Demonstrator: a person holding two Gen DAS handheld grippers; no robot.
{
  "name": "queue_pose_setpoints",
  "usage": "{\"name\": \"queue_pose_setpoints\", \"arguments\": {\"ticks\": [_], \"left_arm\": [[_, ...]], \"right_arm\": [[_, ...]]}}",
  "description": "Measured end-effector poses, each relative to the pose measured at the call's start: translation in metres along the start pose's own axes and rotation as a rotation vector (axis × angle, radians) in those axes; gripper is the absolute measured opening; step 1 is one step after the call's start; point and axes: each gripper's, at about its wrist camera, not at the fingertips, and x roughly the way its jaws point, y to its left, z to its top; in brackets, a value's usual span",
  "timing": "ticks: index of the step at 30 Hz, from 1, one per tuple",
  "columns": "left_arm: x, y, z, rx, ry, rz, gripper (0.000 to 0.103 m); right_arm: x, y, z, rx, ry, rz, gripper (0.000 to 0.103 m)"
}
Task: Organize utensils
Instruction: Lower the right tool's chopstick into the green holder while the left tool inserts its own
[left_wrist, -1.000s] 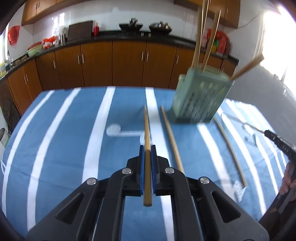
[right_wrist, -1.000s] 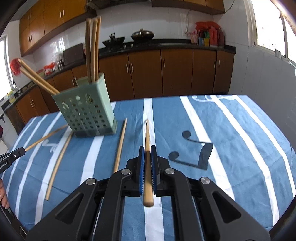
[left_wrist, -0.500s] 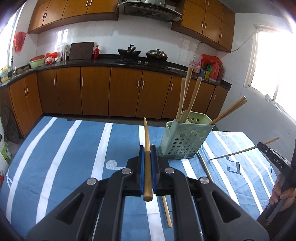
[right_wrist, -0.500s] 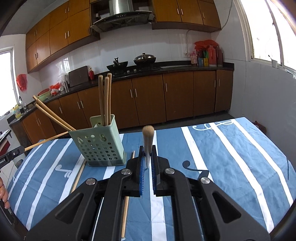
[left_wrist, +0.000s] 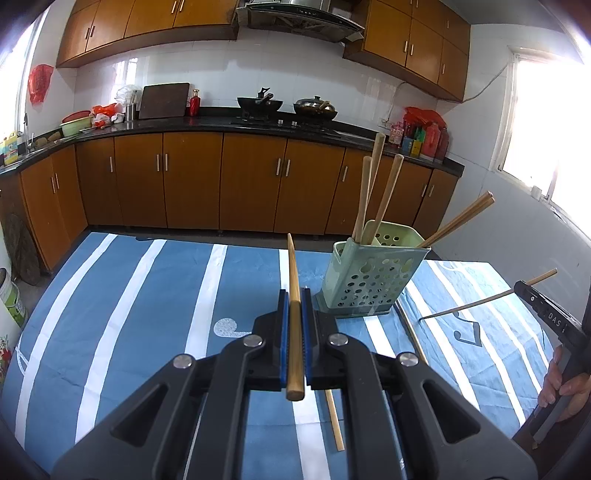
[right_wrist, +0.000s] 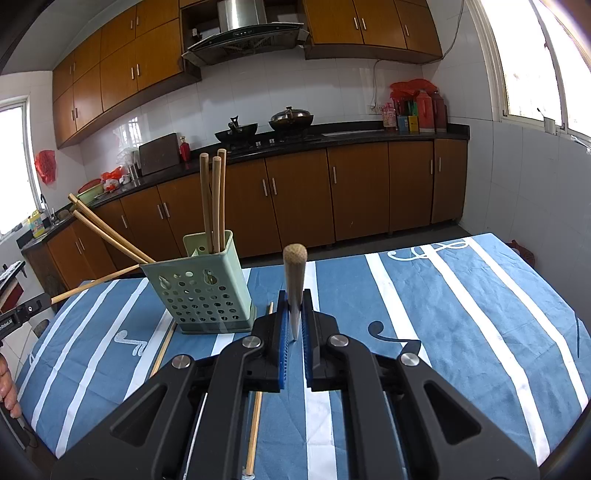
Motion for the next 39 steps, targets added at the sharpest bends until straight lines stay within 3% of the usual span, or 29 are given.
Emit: {"name": "queue_pose_setpoints", "arguments": {"ticks": [12,19,31,35,39], "left_arm": [[-0.002,0.001,0.0,-0.012,0.0,-0.004,0.008],[-0.03,-0.014,0.02,0.019,-0.053,-0.081,0.008],[-0.067,-0.059,0.08,0.012,-0.248,-0.184,0.008],[-0.067,-0.066,0.098,-0.001,-0.317,-0.167,0.008],[-0.047,-0.072,0.109,0.003,-0.309,-0.14,0.008]], "right_arm": [[0.001,-0.002,0.0,0.006,-0.001,0.005,0.007],[-0.017,-0.002,0.019,0.025,-0.047,0.051,0.007],[-0.062,0.031,0.082,0.027,-0.238,0.214,0.007],[-0.06,0.047,0.096,0.012,-0.307,0.216,0.007],[-0.043,0.064,0.103,-0.011,-0.359,0.19,0.007]]}}
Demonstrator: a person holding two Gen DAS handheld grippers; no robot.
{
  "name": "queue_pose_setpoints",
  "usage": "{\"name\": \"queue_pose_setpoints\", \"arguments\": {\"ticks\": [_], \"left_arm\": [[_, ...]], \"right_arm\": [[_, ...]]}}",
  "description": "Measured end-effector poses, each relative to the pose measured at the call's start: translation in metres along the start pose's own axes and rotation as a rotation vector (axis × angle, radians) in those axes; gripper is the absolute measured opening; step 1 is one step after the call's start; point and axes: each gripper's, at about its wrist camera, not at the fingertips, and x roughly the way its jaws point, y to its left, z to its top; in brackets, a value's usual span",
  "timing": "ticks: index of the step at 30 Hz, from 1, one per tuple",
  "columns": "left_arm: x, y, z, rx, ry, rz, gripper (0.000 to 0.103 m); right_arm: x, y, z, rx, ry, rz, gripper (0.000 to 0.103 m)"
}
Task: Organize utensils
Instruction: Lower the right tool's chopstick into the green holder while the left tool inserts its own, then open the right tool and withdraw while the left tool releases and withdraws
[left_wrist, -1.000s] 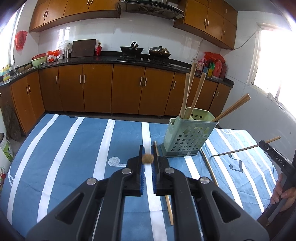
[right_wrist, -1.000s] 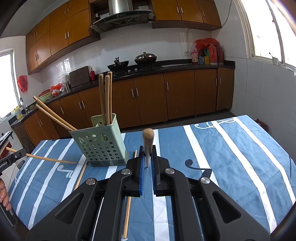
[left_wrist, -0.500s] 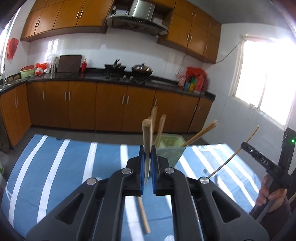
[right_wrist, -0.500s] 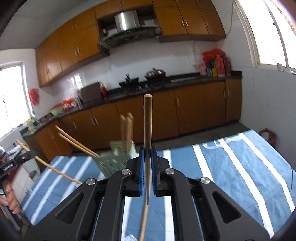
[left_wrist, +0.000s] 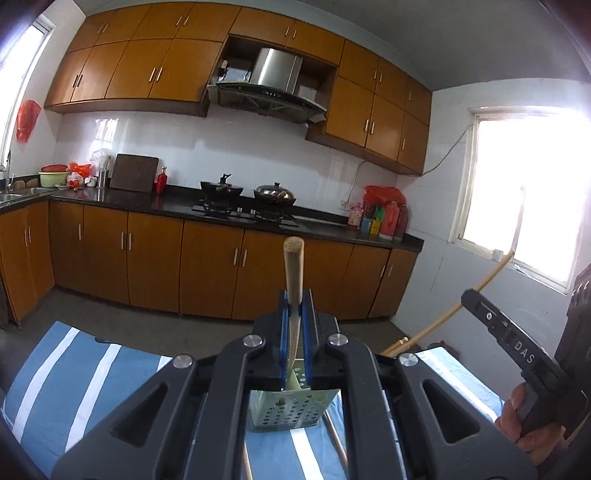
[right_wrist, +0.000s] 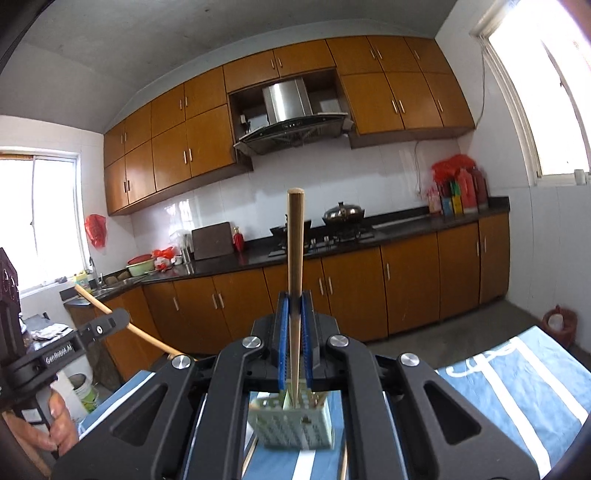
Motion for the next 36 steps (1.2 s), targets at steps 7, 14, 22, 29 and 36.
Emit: {"name": "queue_pose_setpoints", "arguments": {"ticks": [7,14,22,29,36], "left_arm": [[0.038,0.003,-0.015,0.012,0.063,0.019,0.008],[0.058,0.011,-0.029,0.006,0.121,0.018,0.008],[0.046,0.016,-0.025,-0.018,0.098,0.013,0.012],[0.009,0.027,-0.03,-0.023,0.086,0.027,0.018],[-0.004,0.055,-0.088,0.017,0.21,0.118,0.023]], "right_arm": [[0.05,0.0,-0.023,0.001,0.068,-0.035,0.007],[0.061,-0.004,-0.044,0.029,0.151,-0.034,0.008],[0.04,-0.008,-0.033,0.036,0.126,-0.034,0.03],[0.007,-0.024,-0.037,0.043,0.135,-0.071,0.03],[0.004,-0.053,-0.099,0.039,0.348,-0.139,0.03]]}}
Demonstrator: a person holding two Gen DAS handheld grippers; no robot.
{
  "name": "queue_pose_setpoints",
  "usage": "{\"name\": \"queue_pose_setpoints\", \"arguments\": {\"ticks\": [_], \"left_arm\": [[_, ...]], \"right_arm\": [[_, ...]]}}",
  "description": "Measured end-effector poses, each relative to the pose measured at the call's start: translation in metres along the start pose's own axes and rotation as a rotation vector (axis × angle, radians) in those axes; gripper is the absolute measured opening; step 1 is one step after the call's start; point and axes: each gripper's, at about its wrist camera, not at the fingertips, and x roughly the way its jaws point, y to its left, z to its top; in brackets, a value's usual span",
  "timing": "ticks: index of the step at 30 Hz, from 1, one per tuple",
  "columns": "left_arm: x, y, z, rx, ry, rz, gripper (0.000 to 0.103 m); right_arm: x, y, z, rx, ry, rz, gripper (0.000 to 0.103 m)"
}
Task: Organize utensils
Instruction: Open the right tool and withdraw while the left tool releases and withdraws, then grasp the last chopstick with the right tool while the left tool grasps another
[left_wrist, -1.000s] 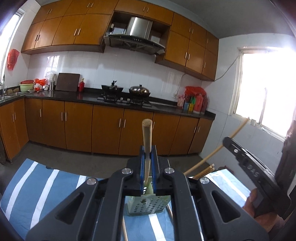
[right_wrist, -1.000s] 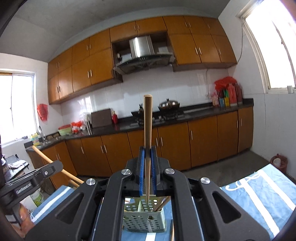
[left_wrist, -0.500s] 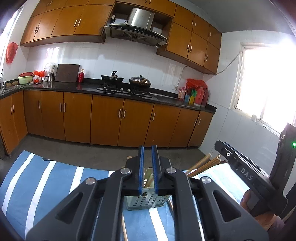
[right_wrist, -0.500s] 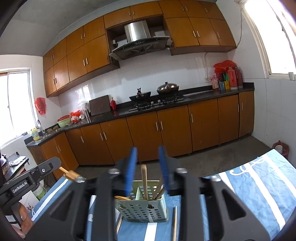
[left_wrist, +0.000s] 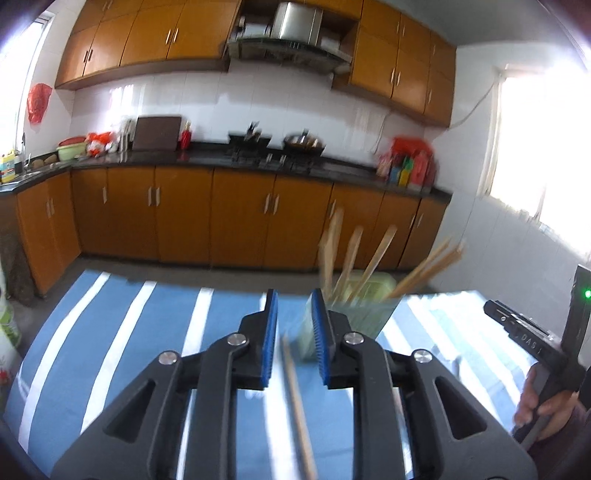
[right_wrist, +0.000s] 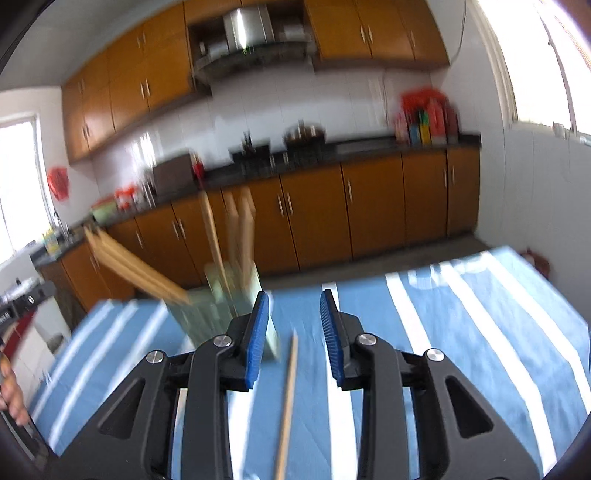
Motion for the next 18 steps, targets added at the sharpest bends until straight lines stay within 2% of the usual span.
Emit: {"name": "queue_pose_setpoints", "arguments": {"ticks": [4,7,12,15,18], "left_arm": [[0.028,0.01,-0.039,0.002,0.126,0.026,0.027],[0.046,0.014,-0.067,-0.006,0.21,0.031,0.029],[0.062,0.013,-0.097,-0.016,0.286,0.007,0.037],[0.067,0.011,-0.103,-0.011,0.302,0.001,0.04],[0.071,0.009,-0.104,-0.01,0.313,-0.005,0.043]], "right_arm": [[0.033,0.0,-0.049,0.003,0.189,0.015,0.03],[0.054,0.014,-0.078,-0.023,0.29,0.034,0.03],[0.075,0.029,-0.108,-0.064,0.378,0.028,0.028],[0.083,0.029,-0.114,-0.074,0.398,0.007,0.028],[0.089,0.029,-0.117,-0.074,0.414,-0.011,0.023]]}}
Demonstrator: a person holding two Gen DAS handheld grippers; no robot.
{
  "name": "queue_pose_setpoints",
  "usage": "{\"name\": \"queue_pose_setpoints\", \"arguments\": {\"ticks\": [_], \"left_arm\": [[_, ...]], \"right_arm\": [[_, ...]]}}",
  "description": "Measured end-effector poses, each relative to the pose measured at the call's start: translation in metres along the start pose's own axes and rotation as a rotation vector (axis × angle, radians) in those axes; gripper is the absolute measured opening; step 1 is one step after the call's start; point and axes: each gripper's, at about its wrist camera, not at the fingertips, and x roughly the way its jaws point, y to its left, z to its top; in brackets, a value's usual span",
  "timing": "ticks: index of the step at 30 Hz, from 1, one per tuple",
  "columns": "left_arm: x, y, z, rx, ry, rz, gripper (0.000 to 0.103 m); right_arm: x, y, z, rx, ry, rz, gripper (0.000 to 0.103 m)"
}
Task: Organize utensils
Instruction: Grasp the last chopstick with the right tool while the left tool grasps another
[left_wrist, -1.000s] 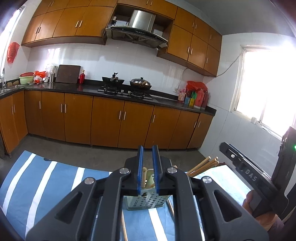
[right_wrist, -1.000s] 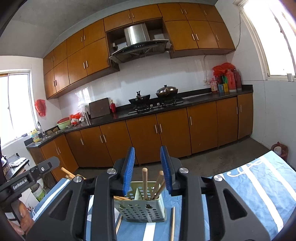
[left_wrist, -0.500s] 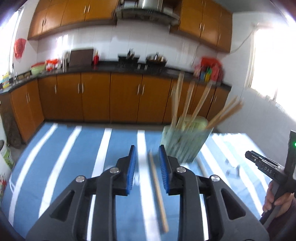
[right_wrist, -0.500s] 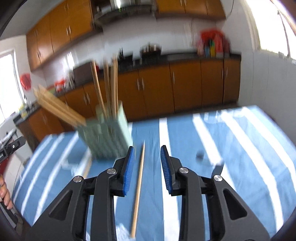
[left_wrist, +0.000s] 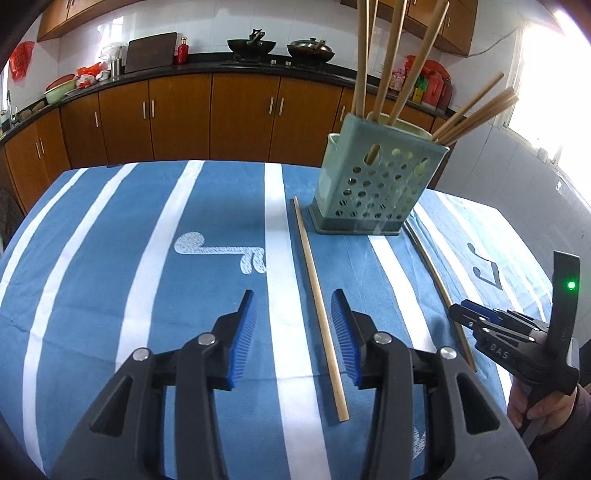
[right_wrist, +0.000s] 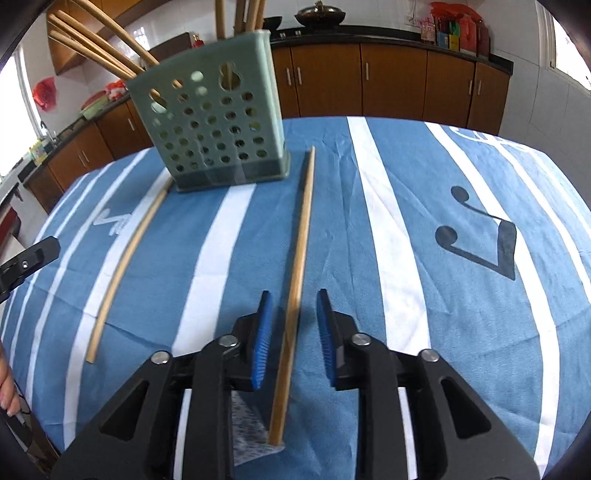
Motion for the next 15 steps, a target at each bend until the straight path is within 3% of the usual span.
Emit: {"name": "queue_pose_setpoints", "arguments": {"ticks": [5,15], "left_arm": [[0.011,-0.005,0.002,0.003,0.022,-0.008,0.043],[0.039,-0.027,-0.004,0.035,0.066,-0.01,0.043]], "right_arm": [[0.001,-0.004,-0.001,-0.01,-0.013,-0.038,0.008],[0.001,-0.038,0.006,0.096,-0.024,-0.106,0.008]]}}
